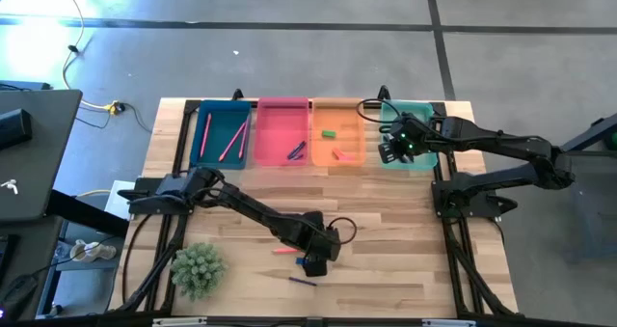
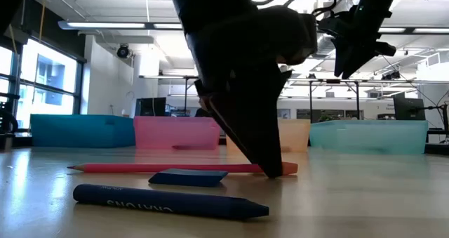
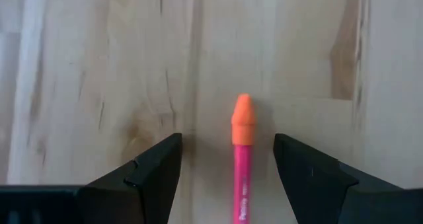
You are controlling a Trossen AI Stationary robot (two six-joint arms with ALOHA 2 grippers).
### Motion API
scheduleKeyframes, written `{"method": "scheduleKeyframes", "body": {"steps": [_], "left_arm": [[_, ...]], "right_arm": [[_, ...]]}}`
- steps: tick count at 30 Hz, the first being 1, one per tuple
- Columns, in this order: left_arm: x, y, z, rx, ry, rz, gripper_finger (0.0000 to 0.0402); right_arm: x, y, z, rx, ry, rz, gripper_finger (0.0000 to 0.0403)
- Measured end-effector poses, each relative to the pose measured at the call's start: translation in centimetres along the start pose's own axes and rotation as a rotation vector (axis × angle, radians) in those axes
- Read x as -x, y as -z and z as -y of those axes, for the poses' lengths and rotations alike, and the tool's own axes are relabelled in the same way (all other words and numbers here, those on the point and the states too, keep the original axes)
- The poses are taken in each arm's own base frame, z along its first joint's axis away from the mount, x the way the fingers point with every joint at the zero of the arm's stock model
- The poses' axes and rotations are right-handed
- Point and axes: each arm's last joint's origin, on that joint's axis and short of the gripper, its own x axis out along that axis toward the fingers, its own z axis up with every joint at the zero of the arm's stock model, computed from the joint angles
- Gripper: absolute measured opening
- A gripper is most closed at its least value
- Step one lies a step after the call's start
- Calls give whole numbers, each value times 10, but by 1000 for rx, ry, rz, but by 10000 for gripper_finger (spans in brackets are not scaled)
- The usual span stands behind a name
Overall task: Sort crayons/erasers/pens/pencils in bins
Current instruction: Put the pink pencil into the blue bin
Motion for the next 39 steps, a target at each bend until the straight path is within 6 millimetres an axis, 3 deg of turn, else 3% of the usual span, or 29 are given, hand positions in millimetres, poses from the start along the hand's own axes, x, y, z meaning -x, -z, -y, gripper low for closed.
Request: {"method": "scheduleKeyframes", "body": {"steps": [8,23,32,39], "left_arm": [[-7,6,8,-3,-76,11,208],[-6,7,8,-86,-108,21,13],[4,7,2,-150,-115,-19,4],[19,8,-17,-163,-185,-90,2]], "right_arm": [[0,0,0,0,0,0,96],[0,0,0,8,-2,-2,96],[0,0,0,11,-2,-7,96],[0,1,1,13,3,-12,96]]}}
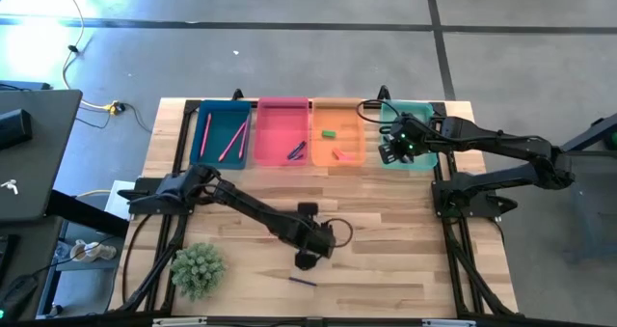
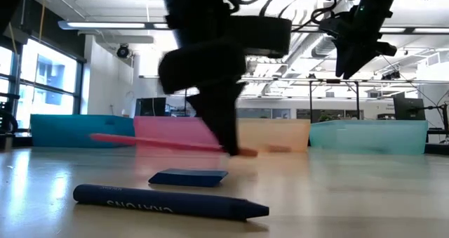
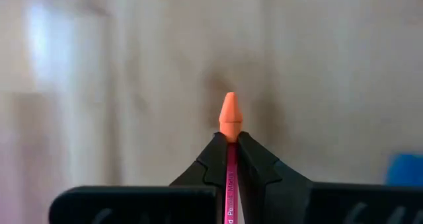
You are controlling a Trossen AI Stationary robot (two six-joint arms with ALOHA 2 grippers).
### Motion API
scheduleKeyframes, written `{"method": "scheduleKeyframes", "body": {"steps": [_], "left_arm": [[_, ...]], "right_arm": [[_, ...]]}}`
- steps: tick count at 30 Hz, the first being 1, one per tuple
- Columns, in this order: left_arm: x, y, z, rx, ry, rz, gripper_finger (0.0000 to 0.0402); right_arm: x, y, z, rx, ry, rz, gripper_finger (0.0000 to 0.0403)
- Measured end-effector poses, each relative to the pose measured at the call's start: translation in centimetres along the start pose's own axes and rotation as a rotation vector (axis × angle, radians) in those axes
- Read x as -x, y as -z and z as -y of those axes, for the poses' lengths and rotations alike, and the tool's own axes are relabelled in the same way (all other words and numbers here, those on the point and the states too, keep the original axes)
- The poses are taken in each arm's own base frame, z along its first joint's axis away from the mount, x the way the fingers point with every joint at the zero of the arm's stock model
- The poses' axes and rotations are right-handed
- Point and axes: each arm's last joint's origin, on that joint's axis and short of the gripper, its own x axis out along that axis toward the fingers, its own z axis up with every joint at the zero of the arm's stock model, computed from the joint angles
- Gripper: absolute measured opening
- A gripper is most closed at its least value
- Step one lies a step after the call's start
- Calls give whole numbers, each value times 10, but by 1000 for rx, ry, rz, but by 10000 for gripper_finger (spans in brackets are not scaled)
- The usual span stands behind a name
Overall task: Sort crayons/erasers/pens/pencils in bins
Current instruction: Put the pink pencil into the blue bin
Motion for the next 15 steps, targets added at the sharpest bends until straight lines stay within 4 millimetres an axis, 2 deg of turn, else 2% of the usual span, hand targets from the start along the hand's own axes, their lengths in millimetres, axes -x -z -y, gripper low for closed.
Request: {"method": "scheduleKeyframes", "body": {"steps": [4,8,15], "left_arm": [[15,1,-16,5,-86,-10,1],[22,11,-34,27,-118,-19,1],[40,56,-77,140,-166,-10,0]], "right_arm": [[0,0,0,1,3,-1,96],[0,0,0,1,5,-3,96],[0,1,1,2,10,-3,96]]}}
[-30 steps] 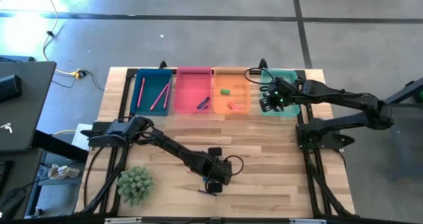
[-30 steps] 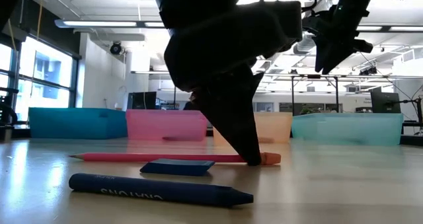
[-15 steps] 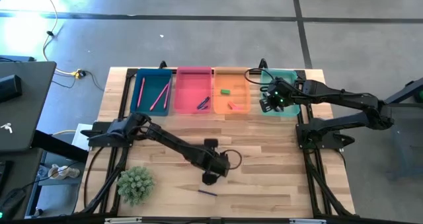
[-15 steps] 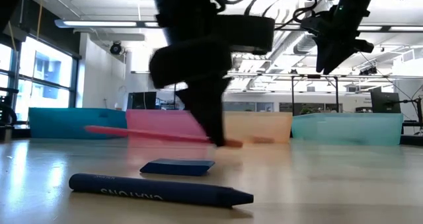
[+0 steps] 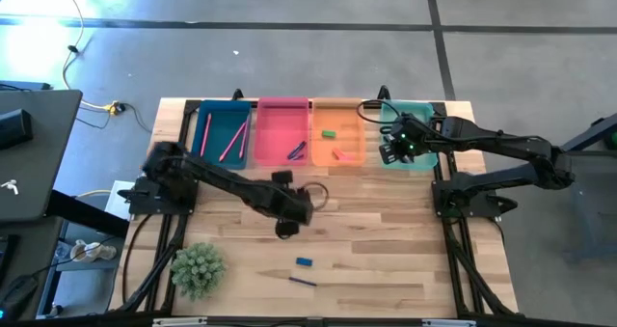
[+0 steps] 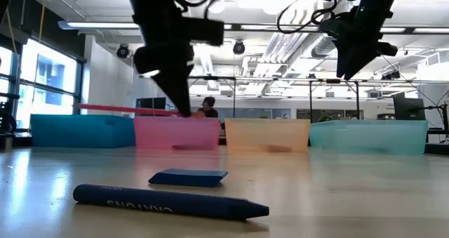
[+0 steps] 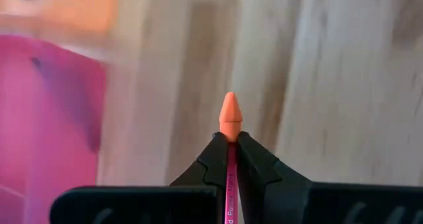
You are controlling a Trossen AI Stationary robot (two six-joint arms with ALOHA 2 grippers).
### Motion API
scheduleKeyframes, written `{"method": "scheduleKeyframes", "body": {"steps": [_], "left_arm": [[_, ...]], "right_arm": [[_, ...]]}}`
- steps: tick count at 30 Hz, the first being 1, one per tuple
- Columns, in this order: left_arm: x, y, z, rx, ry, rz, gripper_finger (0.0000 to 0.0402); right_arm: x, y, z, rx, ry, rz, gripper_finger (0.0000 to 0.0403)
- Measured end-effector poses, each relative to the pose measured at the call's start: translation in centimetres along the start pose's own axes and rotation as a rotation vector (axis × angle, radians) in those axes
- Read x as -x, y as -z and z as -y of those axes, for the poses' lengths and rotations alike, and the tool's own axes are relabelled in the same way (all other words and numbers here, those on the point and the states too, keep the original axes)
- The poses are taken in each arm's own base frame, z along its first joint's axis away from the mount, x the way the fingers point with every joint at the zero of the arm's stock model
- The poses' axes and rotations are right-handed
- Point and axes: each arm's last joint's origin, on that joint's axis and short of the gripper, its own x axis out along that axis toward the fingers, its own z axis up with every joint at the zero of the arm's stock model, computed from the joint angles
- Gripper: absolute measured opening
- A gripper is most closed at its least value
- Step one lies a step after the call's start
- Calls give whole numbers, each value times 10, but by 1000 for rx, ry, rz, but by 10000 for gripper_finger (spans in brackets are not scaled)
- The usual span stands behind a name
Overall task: Sort crayons/erasers/pens/pencils in bins
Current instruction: Put the pink pencil into the blue bin
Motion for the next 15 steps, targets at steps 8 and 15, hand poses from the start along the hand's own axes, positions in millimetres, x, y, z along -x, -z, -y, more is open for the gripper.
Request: {"method": "scheduleKeyframes", "body": {"steps": [8,15], "left_arm": [[24,43,-81,238,-99,65,0],[45,76,-149,406,-202,124,0]], "right_arm": [[-2,-2,-3,-6,-17,17,96],[-3,-5,-9,-3,-50,44,96]]}}
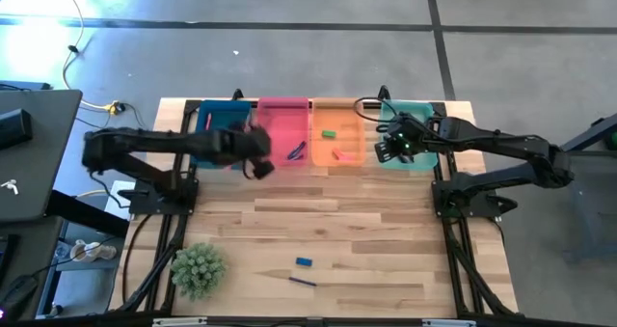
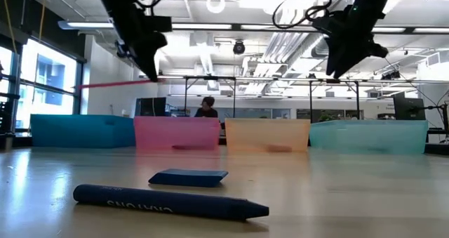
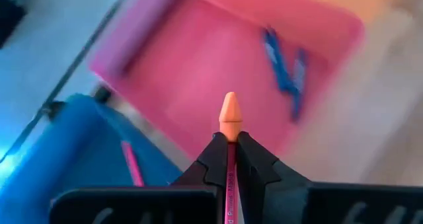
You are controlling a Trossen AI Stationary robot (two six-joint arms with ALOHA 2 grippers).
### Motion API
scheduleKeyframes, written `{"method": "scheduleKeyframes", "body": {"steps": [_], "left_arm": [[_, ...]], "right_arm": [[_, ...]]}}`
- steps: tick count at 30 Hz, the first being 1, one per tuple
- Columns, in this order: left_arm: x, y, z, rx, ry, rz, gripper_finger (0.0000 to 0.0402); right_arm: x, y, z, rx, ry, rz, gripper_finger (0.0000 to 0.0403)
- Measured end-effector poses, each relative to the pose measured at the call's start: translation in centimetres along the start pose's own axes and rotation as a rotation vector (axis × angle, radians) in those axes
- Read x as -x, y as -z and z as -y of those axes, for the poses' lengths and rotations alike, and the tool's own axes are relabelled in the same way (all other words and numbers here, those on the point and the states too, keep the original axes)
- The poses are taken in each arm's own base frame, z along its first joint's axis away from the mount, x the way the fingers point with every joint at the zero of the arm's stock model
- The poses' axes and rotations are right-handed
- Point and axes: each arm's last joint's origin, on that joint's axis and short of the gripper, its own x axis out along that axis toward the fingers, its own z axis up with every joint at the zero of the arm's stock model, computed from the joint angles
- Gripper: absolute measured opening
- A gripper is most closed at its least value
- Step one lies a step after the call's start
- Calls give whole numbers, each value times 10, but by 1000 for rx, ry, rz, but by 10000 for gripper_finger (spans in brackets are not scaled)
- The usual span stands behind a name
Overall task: Sort crayons/erasers/pens/pencils in bins
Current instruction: Put the pink pencil into the blue bin
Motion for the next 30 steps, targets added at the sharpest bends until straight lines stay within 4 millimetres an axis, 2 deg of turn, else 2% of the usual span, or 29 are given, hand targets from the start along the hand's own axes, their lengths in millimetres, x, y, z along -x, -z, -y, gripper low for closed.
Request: {"method": "scheduleKeyframes", "body": {"steps": [6,13,23,30], "left_arm": [[0,-9,-57,152,-106,49,0],[-20,-2,-108,331,-90,-53,0],[-52,14,-154,514,-24,-179,0],[-79,24,-162,496,-17,-302,0]], "right_arm": [[-5,0,-5,13,0,-6,96],[-9,1,-9,10,6,-2,96],[-10,0,-11,-13,-2,8,96],[-9,-3,-18,-49,-69,47,96]]}}
